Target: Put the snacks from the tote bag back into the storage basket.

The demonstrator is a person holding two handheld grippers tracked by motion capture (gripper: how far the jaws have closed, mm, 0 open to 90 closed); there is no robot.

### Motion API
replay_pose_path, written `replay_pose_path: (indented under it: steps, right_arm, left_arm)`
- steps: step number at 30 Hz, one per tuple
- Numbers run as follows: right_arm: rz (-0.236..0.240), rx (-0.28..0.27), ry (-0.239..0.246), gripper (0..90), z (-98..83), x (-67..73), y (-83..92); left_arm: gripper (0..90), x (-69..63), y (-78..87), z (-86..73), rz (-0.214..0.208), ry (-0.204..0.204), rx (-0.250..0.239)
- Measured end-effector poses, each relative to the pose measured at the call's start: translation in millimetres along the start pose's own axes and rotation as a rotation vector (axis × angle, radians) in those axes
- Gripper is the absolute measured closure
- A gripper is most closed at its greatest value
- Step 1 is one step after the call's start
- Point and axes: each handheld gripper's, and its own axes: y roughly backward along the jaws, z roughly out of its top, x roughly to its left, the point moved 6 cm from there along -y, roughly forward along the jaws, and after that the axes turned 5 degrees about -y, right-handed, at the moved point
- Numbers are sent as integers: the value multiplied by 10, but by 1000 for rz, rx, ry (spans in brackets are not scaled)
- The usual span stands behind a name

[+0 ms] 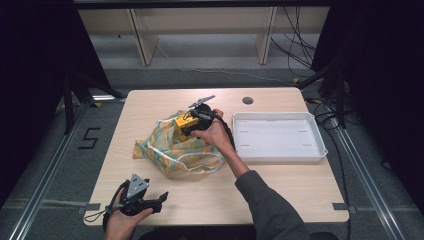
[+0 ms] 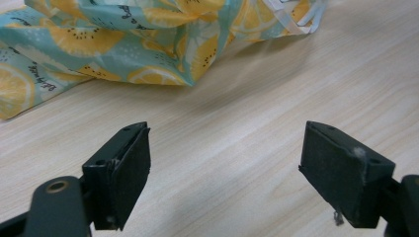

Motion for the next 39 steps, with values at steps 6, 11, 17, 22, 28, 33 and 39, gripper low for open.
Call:
replay_pose_path:
  steps: [6, 11, 17, 22, 28, 33, 39]
  right_arm:
    - [-8, 27, -27, 167, 36, 34, -92]
    - [-32, 46, -30, 167, 61, 55, -185]
    - [-57, 59, -32, 168, 76, 58, -299]
    - [-79, 75, -77, 169, 73, 72, -351]
    - [-84, 76, -88, 177, 85, 79, -380]
    - [-92, 83, -84, 174, 74, 82, -417]
    - [-111, 82, -71, 203, 70, 50, -438]
  left_arm:
    - [196, 11, 0, 6, 6, -1, -10]
    - [196, 28, 10, 6, 6, -3, -12]
    - [196, 14, 8, 6, -2, -4, -15]
    - [196, 32, 20, -11, -4, -28, 10]
    - [196, 24, -2, -17, 1, -22, 4]
    - [196, 21, 5, -17, -8, -23, 6]
    - [196, 18, 7, -19, -14, -31, 8]
